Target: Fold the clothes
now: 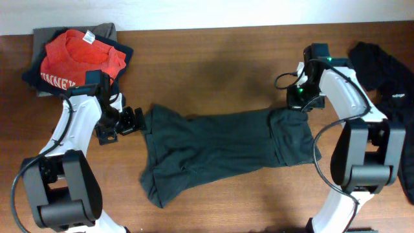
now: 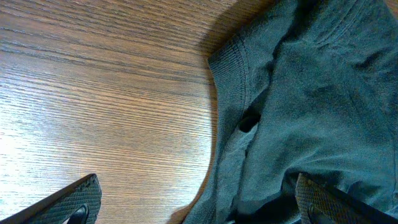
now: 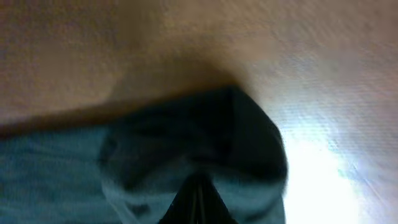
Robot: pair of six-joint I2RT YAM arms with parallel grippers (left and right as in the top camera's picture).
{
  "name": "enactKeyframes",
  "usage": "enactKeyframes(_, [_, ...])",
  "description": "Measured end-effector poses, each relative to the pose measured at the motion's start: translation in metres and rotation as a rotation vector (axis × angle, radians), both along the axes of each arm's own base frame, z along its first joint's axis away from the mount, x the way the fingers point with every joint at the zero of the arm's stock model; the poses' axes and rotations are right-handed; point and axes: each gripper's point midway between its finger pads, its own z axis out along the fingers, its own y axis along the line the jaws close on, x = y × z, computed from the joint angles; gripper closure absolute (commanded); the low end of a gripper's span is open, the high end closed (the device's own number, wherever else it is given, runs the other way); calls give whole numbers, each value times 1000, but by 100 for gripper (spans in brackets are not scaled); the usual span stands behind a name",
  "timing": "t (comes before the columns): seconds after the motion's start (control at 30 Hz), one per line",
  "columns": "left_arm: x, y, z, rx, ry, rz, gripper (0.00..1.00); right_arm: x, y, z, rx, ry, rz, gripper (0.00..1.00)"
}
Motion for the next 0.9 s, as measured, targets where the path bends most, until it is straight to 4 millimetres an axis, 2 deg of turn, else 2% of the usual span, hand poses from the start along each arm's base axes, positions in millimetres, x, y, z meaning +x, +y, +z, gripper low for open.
enactKeyframes(0.07, [0, 0, 0, 0, 0, 0, 1, 6, 2, -5, 11, -14, 8, 86])
enactKeyframes(0.2, [0, 0, 0, 0, 0, 0, 1, 15, 5, -13, 28, -36, 14, 86])
enactKeyframes(0.23, [0, 0, 0, 0, 0, 0, 1, 16, 5, -16, 31, -33, 14, 87])
enactKeyframes(0.27, [0, 0, 0, 0, 0, 0, 1, 16, 6, -18, 34, -31, 14, 94])
enactKeyframes(0.3, [0, 0, 0, 0, 0, 0, 1, 16, 6, -20, 36, -26, 15, 96])
enactKeyframes(0.47, [1, 0, 0, 0, -2, 0, 1, 4, 7, -28, 48, 37, 9, 96])
enactKeyframes(0.57, [1, 0, 0, 0, -4, 0, 1, -6, 5, -18, 54, 90, -3, 96])
enactKeyframes(0.6, [1, 0, 0, 0, -4, 0, 1, -6, 3, -10, 56, 93, -9, 96])
enactKeyframes(0.67, [1, 0, 0, 0, -4, 0, 1, 1, -3, 21, 57, 58, -33, 96])
enactKeyframes(0.77, [1, 0, 0, 1, -6, 0, 1, 2, -14, 90, 55, -18, -80, 92])
enactKeyframes(0.83, [2, 0, 0, 1, -7, 0, 1, -5, -19, 143, 51, -108, -109, 93])
enactKeyframes(0.9, [2, 0, 0, 1, -7, 0, 1, -27, -20, 181, 48, -152, -126, 96])
